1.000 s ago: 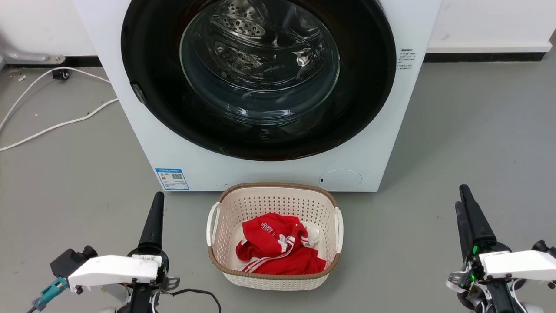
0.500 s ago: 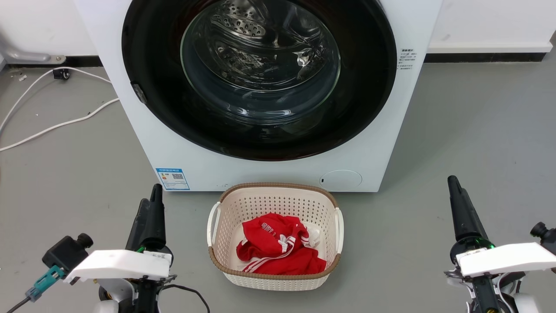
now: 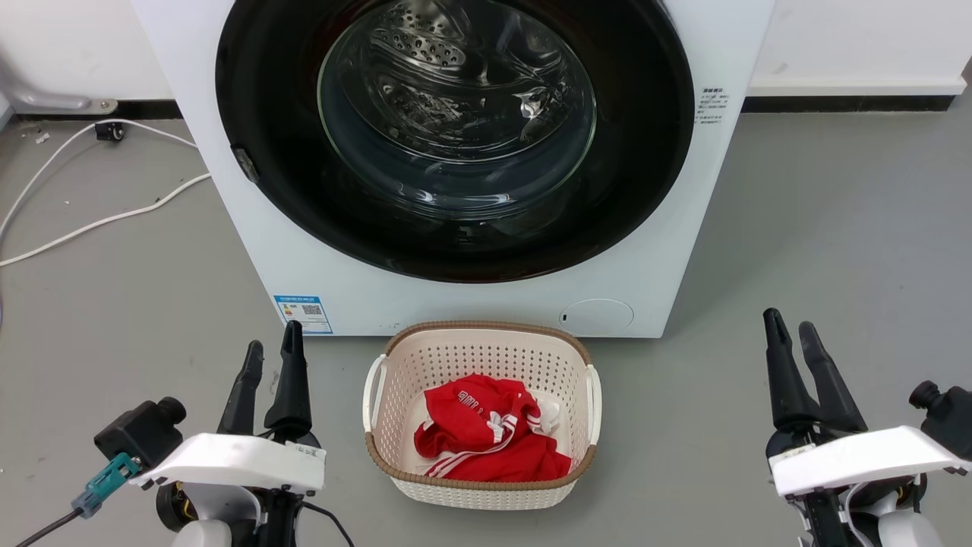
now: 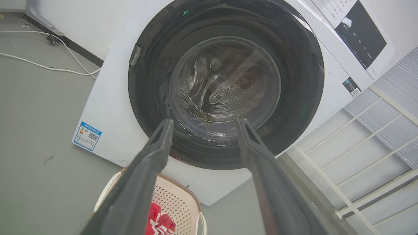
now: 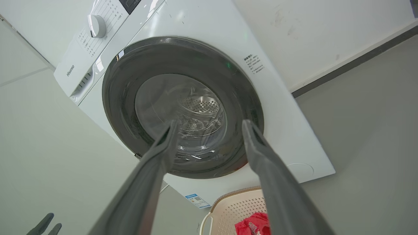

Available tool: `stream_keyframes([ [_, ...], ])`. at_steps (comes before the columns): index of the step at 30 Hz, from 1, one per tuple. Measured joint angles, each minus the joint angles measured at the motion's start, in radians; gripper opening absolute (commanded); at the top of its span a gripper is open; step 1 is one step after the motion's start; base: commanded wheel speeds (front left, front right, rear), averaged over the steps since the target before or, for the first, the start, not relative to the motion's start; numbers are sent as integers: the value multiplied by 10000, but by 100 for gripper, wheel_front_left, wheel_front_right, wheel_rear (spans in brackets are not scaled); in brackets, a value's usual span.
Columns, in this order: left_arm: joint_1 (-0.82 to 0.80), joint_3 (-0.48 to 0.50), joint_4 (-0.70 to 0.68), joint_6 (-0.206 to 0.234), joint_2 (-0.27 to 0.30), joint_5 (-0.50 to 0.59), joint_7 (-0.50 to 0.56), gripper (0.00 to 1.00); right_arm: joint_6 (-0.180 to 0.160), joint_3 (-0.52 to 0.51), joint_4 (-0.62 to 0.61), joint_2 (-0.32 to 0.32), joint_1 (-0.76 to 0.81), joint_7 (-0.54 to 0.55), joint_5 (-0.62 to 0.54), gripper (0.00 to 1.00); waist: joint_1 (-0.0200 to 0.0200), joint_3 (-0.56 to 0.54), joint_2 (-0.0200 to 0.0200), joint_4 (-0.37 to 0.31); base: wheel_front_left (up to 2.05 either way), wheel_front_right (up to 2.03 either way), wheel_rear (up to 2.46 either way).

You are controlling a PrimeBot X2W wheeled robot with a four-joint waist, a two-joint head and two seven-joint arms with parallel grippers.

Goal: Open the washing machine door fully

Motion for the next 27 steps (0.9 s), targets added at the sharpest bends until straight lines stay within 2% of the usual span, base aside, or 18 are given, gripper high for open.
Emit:
stream_keyframes([
  [17, 38, -286, -176, 232, 75, 2460, -479, 100, 2, 173, 17, 8, 103, -244, -2688, 100, 0, -34, 0, 38, 0, 0, 0],
  [27, 38, -518, -178, 439, 153, 3570, -708, 100, 2, 150, -33, 12, 162, -244, -3735, 100, 0, -38, 0, 20, 0, 0, 0],
])
